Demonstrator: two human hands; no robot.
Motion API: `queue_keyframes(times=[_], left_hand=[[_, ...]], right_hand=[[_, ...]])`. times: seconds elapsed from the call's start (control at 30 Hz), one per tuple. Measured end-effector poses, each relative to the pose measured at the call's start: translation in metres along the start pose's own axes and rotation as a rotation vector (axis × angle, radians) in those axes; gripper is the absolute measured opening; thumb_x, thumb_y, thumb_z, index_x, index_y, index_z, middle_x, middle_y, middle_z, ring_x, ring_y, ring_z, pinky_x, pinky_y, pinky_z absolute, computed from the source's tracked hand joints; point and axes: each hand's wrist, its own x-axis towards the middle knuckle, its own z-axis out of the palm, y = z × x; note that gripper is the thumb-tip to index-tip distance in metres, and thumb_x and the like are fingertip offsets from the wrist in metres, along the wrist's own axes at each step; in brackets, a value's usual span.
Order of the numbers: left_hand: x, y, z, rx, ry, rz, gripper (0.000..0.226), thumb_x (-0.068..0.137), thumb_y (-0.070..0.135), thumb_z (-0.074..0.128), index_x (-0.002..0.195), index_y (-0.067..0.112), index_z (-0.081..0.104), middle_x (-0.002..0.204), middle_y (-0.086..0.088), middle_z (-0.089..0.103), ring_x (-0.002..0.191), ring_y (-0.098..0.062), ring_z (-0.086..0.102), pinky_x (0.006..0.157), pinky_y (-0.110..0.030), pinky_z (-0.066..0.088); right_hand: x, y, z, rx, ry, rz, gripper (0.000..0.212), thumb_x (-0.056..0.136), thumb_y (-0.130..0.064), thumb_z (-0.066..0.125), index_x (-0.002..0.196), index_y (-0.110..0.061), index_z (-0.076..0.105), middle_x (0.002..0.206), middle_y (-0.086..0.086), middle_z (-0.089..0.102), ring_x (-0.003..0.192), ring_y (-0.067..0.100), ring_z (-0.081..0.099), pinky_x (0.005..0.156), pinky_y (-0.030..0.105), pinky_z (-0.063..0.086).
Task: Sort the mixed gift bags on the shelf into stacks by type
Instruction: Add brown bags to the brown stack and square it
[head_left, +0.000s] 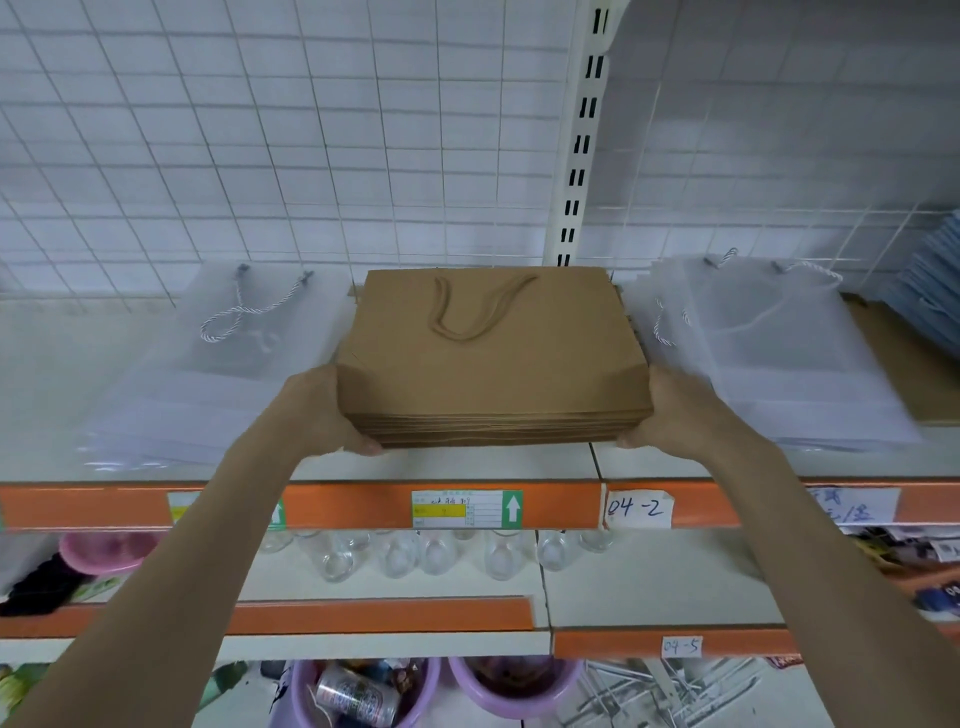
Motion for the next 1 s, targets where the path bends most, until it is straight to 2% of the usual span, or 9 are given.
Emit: queue_keyframes(times=[0.13,0.2,0.33,0.47,0.57,0.67,0.77,0.87,1.0], left_hand=[[0.005,0.005,-0.008,0.02,-0.087,-0.032,0.07,0.052,0.007,0.089,0.115,0.005,0.056,0.051,-0.006,0.054,0.029,-0.007,0.044,0.032,-0.013,0.031],[0.007,0.006,-0.008,0.046,-0.111,-0.03,0.069,0.052,0.007,0.089,0.114,0.002,0.058,0.047,-0.006,0.054,0.026,-0.006,0.041,0.031,-0.013,0.03],[0.0,0.007,-0.007,-0.054,-0.19,0.008,0.063,0.056,0.008,0.088,0.111,0.012,0.058,0.061,-0.008,0.058,0.043,-0.014,0.047,0.042,-0.019,0.038],[-0.006,0.008,-0.021,-0.219,-0.219,0.045,0.028,0.068,0.033,0.08,0.089,0.025,0.063,0.064,0.007,0.067,0.06,-0.012,0.058,0.052,-0.017,0.041],[0.006,0.014,-0.023,-0.203,-0.109,0.059,0.032,0.083,0.05,0.059,0.083,0.019,0.062,0.085,0.006,0.066,0.081,-0.013,0.058,0.069,-0.022,0.04],[0.031,0.019,-0.013,-0.134,0.015,-0.014,0.051,0.095,0.047,0.04,0.113,0.003,0.059,0.109,-0.008,0.057,0.098,-0.023,0.051,0.084,-0.029,0.036],[0.061,0.02,-0.01,-0.101,0.125,-0.086,0.059,0.096,0.044,0.036,0.112,-0.009,0.056,0.12,-0.023,0.057,0.107,-0.034,0.052,0.09,-0.036,0.038],[0.081,0.028,-0.01,-0.086,0.14,-0.113,0.061,0.097,0.043,0.033,0.121,-0.01,0.052,0.127,-0.025,0.052,0.117,-0.037,0.048,0.096,-0.036,0.037],[0.096,0.045,-0.01,-0.103,0.151,-0.124,0.057,0.098,0.039,0.035,0.13,-0.007,0.045,0.135,-0.024,0.046,0.124,-0.037,0.043,0.101,-0.036,0.034]], right_hand=[[0.0,-0.001,-0.007,0.127,-0.065,0.057,0.067,0.06,-0.017,0.085,0.119,-0.012,0.052,0.108,0.008,0.062,0.097,0.024,0.059,0.068,0.026,0.046],[0.001,-0.004,-0.006,0.076,-0.076,0.075,0.068,0.058,-0.019,0.086,0.118,-0.011,0.053,0.106,0.008,0.062,0.096,0.025,0.059,0.069,0.028,0.048],[0.0,-0.006,-0.012,0.166,-0.2,0.062,0.085,0.039,-0.029,0.088,0.116,-0.017,0.053,0.108,0.002,0.064,0.1,0.021,0.06,0.084,0.036,0.053],[-0.013,-0.005,-0.05,0.608,-0.44,-0.069,0.061,0.063,-0.011,0.081,0.117,-0.025,0.055,0.112,-0.006,0.068,0.103,0.009,0.064,0.091,0.025,0.048],[0.005,-0.001,-0.061,0.554,-0.357,-0.041,0.018,0.08,-0.029,0.07,0.097,-0.026,0.066,0.101,-0.016,0.07,0.096,-0.004,0.063,0.089,0.014,0.045],[0.03,-0.002,-0.056,0.365,-0.176,0.068,0.054,0.074,-0.063,0.056,0.097,-0.016,0.07,0.097,-0.005,0.069,0.098,0.02,0.064,0.098,0.036,0.044],[0.046,-0.016,-0.049,0.274,-0.062,0.114,0.052,0.092,-0.048,0.043,0.106,-0.001,0.063,0.089,0.008,0.061,0.08,0.025,0.057,0.073,0.032,0.042],[0.061,-0.031,-0.045,0.175,-0.058,0.167,0.06,0.095,-0.05,0.035,0.125,0.0,0.052,0.123,0.015,0.056,0.106,0.028,0.054,0.086,0.032,0.04],[0.081,-0.043,-0.048,0.144,-0.085,0.19,0.067,0.095,-0.054,0.031,0.133,0.0,0.044,0.135,0.017,0.049,0.119,0.031,0.05,0.098,0.036,0.04]])
